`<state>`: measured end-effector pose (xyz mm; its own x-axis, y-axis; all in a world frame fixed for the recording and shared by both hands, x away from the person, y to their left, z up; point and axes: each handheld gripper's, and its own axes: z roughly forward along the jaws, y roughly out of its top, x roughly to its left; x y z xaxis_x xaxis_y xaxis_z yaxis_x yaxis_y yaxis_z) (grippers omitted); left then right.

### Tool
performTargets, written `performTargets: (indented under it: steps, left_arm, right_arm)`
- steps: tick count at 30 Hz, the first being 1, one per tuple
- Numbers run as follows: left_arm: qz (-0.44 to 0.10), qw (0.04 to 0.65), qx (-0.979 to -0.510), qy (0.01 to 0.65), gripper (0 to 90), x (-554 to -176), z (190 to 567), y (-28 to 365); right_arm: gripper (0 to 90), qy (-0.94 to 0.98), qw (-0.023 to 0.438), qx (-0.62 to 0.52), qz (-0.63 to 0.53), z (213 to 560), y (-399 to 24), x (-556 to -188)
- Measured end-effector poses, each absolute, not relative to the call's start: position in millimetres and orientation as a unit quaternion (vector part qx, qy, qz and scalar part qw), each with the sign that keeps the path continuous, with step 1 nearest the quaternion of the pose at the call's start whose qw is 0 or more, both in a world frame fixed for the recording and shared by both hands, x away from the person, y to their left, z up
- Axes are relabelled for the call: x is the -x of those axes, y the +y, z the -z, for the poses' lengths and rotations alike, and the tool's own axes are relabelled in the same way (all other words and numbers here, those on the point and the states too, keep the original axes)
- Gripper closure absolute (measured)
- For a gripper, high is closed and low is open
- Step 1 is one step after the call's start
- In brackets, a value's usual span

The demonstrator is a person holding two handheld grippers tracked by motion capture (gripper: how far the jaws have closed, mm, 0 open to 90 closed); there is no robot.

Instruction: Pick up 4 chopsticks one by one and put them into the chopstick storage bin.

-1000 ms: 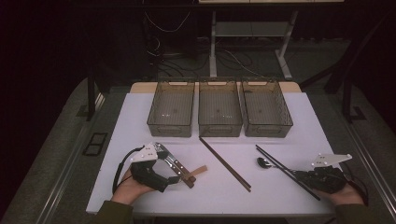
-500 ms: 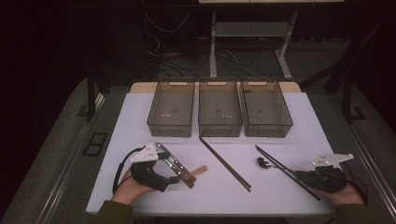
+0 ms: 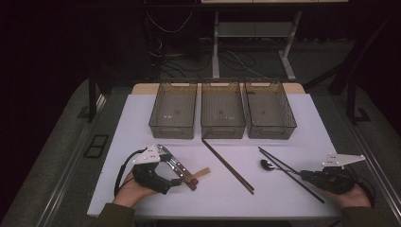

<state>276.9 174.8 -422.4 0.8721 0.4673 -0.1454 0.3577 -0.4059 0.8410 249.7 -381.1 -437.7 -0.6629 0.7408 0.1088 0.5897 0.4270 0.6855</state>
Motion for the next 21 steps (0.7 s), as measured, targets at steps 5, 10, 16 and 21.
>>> performTargets:
  steps: [5,10,16,21]
  left_arm:
    - [-0.057,0.485,-0.836,0.248,3.3,-277.1,422.5,174.9]
    - [-0.056,0.487,-0.835,0.250,3.1,-277.1,422.3,174.9]
    - [-0.055,0.488,-0.834,0.251,2.2,-277.9,422.7,174.2]
    - [-0.058,0.488,-0.833,0.253,0.9,-277.8,422.9,173.6]
  right_arm:
    - [85.7,0.829,0.112,-0.397,-0.377,432.0,-385.8,-249.0]
    - [85.7,0.821,0.115,-0.397,-0.395,428.3,-389.1,-248.7]
    - [85.7,0.805,0.118,-0.393,-0.429,420.3,-392.7,-248.3]
    - [85.7,0.794,0.118,-0.389,-0.452,413.9,-392.9,-248.1]
